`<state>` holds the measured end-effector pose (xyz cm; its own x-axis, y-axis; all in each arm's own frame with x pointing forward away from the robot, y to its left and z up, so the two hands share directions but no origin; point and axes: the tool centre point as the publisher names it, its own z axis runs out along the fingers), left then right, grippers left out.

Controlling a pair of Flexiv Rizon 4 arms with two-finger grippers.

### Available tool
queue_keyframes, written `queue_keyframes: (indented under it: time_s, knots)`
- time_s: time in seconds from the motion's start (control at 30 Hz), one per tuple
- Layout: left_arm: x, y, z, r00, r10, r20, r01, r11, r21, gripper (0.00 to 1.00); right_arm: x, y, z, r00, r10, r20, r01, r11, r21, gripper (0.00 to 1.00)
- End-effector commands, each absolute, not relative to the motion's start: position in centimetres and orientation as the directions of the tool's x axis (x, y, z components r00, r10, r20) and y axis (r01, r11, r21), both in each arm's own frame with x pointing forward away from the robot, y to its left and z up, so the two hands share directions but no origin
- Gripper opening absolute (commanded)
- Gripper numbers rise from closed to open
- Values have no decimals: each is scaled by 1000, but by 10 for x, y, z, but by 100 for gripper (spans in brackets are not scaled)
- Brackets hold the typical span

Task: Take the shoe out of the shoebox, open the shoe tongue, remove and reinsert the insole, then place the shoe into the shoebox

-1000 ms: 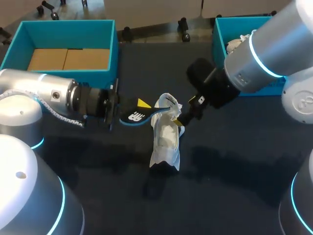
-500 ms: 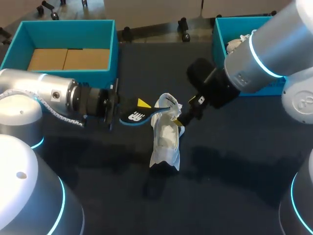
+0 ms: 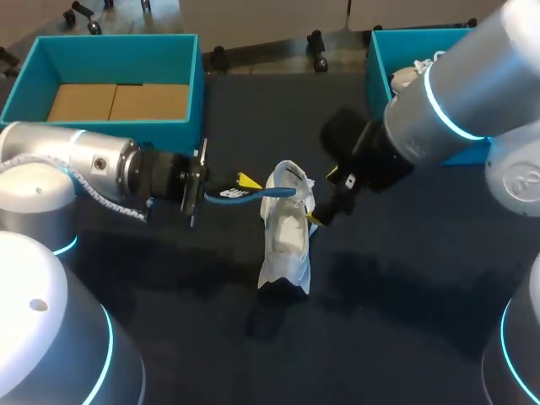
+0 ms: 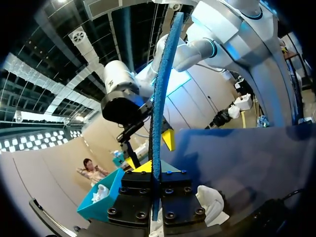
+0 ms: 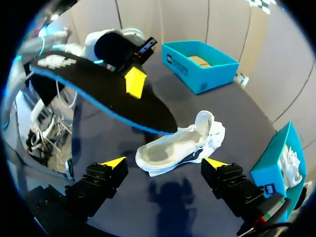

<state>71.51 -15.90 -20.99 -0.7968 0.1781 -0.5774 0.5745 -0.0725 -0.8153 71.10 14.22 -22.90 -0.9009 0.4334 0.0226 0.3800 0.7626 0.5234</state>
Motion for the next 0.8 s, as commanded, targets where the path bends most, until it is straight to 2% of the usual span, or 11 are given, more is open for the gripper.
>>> queue_keyframes:
  time_s: [0.03, 0.37, 0.8]
  knots:
    - [712, -160, -217, -811, 157, -563, 559, -71, -826, 0, 708, 143, -231, -919, 393, -11, 333, 793, 511, 100]
    - [702, -161, -230, -832, 120, -541, 536, -70, -841, 0, 716, 136, -248, -978, 191, -87, 125, 864, 488, 100]
    - [705, -169, -240, -854, 132, -503, 499, -62, -864, 0, 718, 132, -252, -972, 218, -85, 151, 864, 481, 100]
